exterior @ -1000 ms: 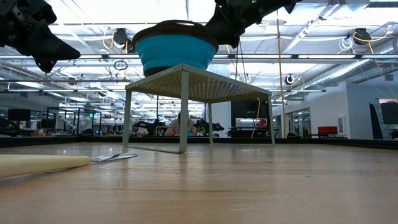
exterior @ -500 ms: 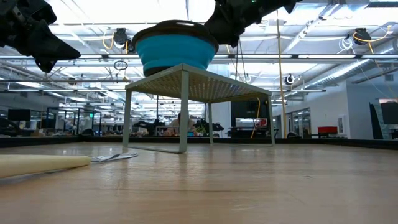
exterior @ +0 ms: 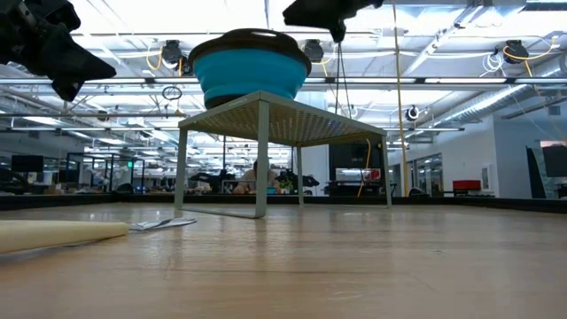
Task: Pick & Place Fruit
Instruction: Put the knife on the shelf
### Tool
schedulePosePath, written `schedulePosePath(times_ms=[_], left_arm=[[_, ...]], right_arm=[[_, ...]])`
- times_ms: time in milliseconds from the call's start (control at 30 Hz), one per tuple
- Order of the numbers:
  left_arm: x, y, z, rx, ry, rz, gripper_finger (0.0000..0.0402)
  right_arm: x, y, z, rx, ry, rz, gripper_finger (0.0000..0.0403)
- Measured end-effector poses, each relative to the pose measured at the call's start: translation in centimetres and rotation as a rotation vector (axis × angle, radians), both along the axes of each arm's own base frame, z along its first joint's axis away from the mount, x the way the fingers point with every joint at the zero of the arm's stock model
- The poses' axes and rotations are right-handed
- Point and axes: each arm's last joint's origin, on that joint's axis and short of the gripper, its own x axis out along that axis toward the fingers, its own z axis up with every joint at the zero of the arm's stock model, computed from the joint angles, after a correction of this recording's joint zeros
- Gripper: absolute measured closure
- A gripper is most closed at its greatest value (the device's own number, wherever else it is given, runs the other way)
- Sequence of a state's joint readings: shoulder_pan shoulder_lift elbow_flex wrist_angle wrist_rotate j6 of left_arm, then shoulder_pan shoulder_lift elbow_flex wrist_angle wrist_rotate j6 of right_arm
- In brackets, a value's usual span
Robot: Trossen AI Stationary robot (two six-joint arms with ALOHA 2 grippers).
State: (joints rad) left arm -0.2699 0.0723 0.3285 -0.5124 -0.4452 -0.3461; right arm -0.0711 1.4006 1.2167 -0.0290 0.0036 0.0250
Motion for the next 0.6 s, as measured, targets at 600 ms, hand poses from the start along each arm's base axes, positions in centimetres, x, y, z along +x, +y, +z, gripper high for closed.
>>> schedulePosePath(times_ms=[600], left_arm=[[0.0,0.0,0.0,0.059,0.011,-0.017,0.0378]], right_arm=[[-1.0,3.4,1.3,0.003,-0.043,0.108,0.04]])
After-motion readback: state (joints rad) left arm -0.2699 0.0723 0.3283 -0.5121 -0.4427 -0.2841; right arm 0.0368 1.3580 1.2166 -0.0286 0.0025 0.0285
